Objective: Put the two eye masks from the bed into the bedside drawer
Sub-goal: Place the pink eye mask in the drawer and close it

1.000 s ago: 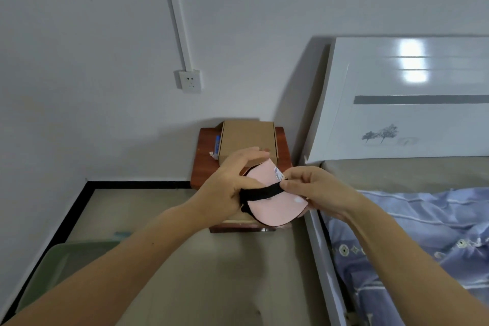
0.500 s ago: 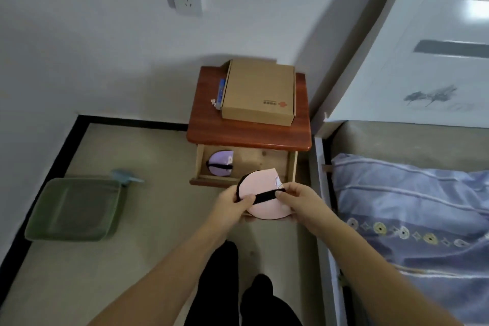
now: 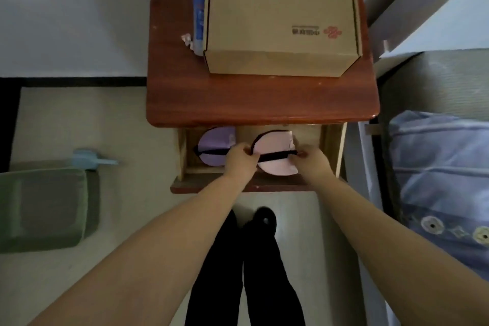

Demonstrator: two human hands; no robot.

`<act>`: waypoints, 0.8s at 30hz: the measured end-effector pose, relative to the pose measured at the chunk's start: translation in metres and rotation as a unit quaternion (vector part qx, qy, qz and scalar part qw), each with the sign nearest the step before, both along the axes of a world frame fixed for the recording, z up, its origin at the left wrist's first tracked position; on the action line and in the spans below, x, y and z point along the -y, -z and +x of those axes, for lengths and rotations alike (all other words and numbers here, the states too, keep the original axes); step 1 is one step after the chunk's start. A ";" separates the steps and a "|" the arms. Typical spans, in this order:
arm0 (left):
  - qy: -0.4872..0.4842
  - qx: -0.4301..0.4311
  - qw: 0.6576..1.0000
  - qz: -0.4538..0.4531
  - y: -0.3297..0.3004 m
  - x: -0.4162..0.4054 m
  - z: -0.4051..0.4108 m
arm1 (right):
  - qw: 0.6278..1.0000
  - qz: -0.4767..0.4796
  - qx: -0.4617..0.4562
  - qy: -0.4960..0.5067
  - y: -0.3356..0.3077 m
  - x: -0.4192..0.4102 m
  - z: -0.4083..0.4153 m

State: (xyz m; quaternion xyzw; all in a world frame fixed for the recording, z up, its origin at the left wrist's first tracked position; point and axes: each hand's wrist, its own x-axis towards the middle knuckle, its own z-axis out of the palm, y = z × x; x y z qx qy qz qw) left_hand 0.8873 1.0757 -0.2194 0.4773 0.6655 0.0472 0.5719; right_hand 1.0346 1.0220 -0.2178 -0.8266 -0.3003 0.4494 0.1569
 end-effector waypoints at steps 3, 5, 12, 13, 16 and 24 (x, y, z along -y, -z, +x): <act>0.058 -0.090 0.993 0.055 0.047 -0.019 0.014 | 0.996 0.011 0.062 -0.063 0.050 -0.026 0.007; 0.070 -0.125 0.987 0.068 0.062 -0.019 0.020 | 0.992 0.003 0.093 -0.082 0.074 -0.030 0.009; -0.024 -0.052 0.997 0.059 0.037 0.011 0.009 | 0.997 -0.002 0.066 0.030 0.041 -0.008 0.000; -0.065 -0.015 0.997 0.034 0.026 0.017 0.003 | 0.998 0.009 0.041 0.056 0.027 -0.001 0.000; -0.212 0.075 0.964 -0.145 -0.003 0.039 -0.027 | 0.979 -0.009 -0.114 0.168 -0.009 0.032 -0.005; -0.593 0.269 0.702 -0.289 -0.023 0.042 -0.093 | 0.728 -0.016 -0.472 0.497 -0.023 0.071 -0.002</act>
